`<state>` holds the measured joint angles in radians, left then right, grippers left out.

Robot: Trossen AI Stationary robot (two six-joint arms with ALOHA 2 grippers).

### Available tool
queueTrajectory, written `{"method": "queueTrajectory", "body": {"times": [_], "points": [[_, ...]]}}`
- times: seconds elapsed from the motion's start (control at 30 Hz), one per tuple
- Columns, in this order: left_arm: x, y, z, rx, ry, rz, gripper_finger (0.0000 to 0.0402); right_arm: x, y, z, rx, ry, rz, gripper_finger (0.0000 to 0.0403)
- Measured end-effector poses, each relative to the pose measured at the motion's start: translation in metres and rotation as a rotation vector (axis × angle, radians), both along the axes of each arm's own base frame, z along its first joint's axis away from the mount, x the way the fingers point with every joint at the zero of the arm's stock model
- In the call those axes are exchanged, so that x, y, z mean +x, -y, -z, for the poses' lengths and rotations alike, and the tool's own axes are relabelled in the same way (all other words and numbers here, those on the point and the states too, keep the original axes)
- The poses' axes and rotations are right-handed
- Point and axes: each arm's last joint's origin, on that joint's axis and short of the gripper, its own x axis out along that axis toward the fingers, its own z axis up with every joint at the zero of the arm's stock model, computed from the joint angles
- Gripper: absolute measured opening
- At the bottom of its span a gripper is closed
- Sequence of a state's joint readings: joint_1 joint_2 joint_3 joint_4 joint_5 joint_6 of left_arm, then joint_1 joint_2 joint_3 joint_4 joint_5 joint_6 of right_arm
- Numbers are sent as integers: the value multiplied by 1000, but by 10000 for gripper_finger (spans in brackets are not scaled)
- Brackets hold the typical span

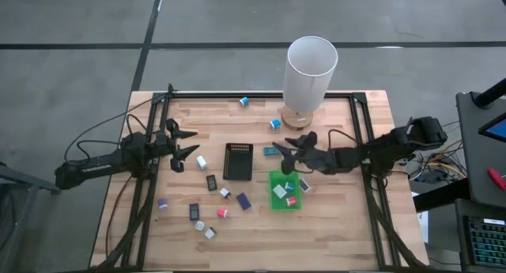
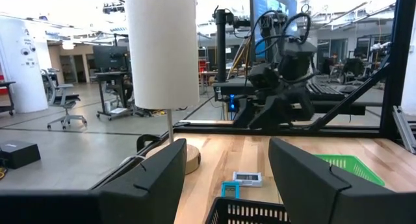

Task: Pick & Place Office items
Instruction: Put the bottom blue charger adapter into the green bin

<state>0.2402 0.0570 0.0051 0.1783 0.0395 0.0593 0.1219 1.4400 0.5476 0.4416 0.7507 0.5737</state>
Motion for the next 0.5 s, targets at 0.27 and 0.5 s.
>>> {"method": "queueTrajectory", "body": {"times": [0.27,0.5], "points": [[0,0,0,0,0,0,225,5,22,-7,-1,21,79,219],[0,0,0,0,0,0,225,8,36,-11,10,5,116,219]]}}
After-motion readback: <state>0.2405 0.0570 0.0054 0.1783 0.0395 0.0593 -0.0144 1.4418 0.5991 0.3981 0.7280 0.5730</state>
